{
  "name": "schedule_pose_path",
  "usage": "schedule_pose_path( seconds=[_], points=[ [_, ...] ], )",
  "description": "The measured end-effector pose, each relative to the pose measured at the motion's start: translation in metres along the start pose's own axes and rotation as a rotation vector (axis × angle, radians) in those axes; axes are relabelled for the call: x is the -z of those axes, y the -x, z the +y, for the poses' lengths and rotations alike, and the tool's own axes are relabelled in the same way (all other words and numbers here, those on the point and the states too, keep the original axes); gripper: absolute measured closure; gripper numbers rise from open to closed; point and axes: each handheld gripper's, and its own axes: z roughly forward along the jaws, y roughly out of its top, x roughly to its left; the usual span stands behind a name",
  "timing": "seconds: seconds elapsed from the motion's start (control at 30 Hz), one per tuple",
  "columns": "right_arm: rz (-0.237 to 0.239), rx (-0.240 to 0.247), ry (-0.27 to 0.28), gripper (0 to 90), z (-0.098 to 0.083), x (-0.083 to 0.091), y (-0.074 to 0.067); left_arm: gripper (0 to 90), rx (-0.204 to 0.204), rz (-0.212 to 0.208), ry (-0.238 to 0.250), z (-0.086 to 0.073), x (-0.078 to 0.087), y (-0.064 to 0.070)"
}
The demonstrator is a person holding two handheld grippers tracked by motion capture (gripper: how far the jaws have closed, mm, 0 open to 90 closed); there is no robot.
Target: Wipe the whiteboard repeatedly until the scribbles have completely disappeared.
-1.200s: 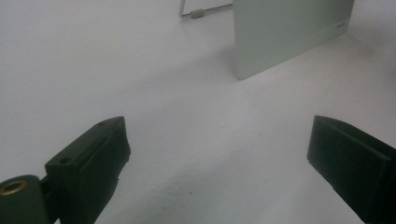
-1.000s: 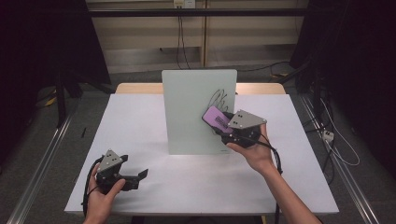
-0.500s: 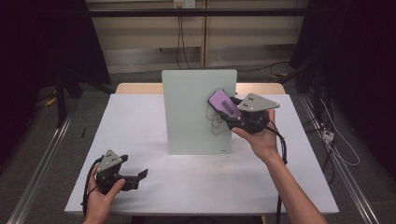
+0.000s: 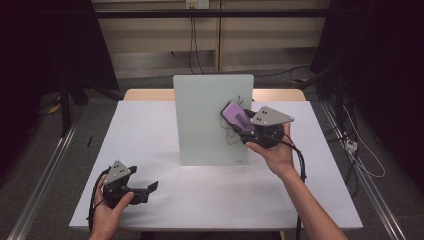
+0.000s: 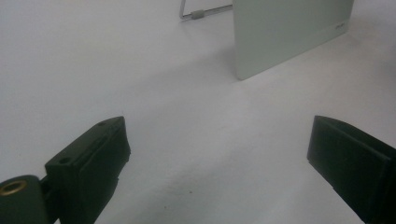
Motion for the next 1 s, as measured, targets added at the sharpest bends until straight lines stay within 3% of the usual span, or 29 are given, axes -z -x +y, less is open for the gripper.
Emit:
schedule_pose_path(
  seconds=[0.17, 0.33, 0.5, 0.7, 1.0],
  points=[
    [0.031, 0.015, -0.028, 42.0, -0.013, -0.005, -0.013, 5.6, -0.004, 0.002, -0.002, 0.0, -0.001, 0.001],
    [0.043, 0.023, -0.04, 42.0, -0.015, -0.007, -0.017, 5.6, -0.004, 0.003, -0.003, 0.0, -0.001, 0.001],
    [0.015, 0.014, -0.015, 42.0, -0.009, -0.002, -0.008, 5.6, -0.002, 0.0, -0.003, 0.0, 0.0, 0.0],
    [-0.028, -0.029, 0.033, 42.1, 0.003, 0.008, 0.013, 5.6, -0.002, -0.001, -0.003, 0.0, 0.0, 0.0],
    [-0.06, -0.04, 0.06, 42.0, 0.017, 0.011, 0.025, 5.6, -0.005, -0.004, -0.005, 0.0, -0.001, 0.0]
  ],
)
